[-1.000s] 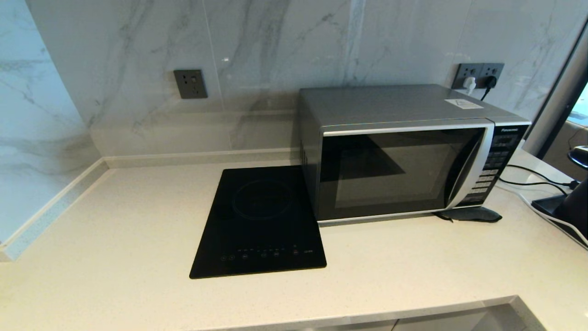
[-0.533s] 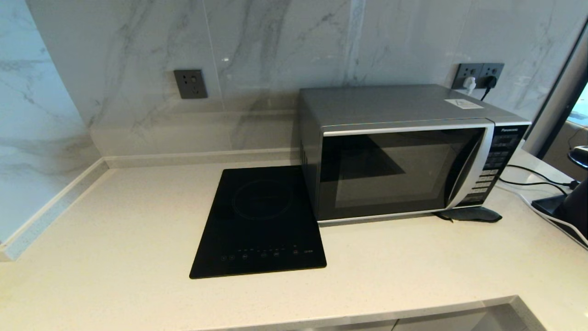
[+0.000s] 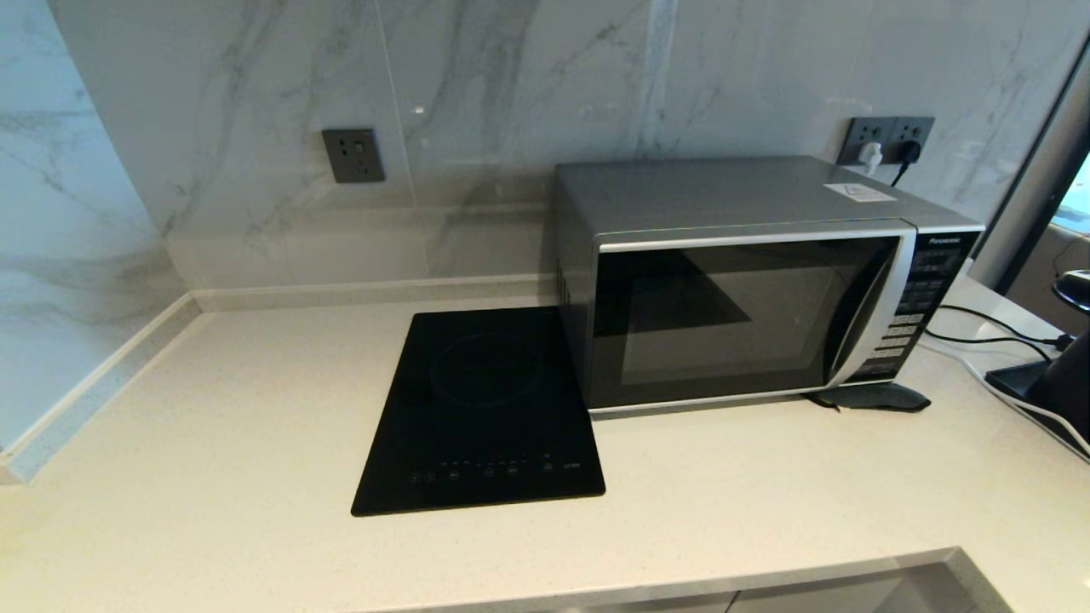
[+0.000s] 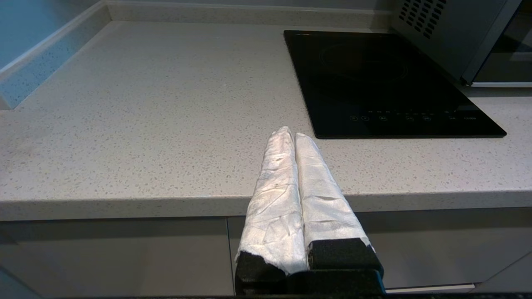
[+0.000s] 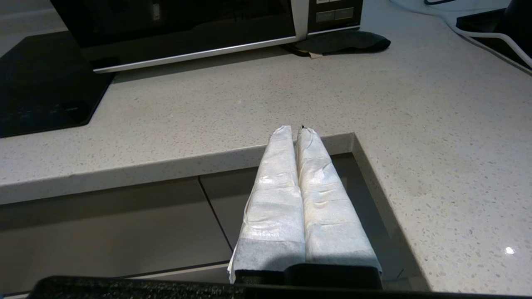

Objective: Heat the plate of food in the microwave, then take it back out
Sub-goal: Open the microwave oven

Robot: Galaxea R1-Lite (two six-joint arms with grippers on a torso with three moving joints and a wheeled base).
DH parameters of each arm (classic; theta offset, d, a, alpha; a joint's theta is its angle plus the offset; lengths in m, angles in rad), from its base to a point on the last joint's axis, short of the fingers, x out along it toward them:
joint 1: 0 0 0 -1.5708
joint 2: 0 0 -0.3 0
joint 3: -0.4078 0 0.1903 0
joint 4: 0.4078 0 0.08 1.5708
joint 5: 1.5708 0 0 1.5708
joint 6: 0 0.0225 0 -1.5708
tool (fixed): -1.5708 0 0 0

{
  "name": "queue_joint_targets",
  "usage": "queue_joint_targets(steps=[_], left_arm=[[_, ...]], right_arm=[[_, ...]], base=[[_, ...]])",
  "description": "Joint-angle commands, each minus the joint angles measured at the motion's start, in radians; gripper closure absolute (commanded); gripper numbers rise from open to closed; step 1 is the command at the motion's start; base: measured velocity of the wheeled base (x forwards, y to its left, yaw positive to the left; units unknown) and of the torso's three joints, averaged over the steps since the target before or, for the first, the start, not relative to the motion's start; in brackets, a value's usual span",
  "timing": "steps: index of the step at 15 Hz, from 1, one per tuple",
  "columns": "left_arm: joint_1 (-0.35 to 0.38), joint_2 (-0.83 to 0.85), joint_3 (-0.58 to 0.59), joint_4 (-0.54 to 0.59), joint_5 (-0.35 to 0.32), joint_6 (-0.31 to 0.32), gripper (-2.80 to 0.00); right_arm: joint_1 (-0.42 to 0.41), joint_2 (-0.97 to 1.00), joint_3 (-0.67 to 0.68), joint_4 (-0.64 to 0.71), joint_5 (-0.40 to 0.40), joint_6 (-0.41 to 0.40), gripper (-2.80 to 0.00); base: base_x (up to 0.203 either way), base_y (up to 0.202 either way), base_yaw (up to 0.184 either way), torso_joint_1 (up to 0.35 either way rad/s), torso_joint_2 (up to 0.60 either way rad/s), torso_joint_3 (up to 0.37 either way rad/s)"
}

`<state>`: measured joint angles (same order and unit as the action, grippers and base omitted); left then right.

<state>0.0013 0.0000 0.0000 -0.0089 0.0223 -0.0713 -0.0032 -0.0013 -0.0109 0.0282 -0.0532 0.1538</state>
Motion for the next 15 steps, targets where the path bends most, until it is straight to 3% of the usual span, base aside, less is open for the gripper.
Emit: queue_joint_targets(steps=[1,10,15], left_arm=[[0.000,0.002,0.000,0.000,0.001,-0.001,0.00],[0.000,0.002,0.000,0.000,0.001,-0.001,0.00],[0.000,0.002,0.000,0.000,0.001,-0.001,0.00]], right_arm=[[0.000,0.001,0.000,-0.001,0.000,0.000,0.00],[0.000,0.001,-0.006,0.001,-0.003,0.001,0.00],[0.000,0.039,-0.269,0.194,-0.007,0.007,0.00]], base=[[0.000,0.000,0.000,0.000,0.00,0.000],[0.000,0.000,0.000,0.000,0.00,0.000],[0.000,0.000,0.000,0.000,0.00,0.000]])
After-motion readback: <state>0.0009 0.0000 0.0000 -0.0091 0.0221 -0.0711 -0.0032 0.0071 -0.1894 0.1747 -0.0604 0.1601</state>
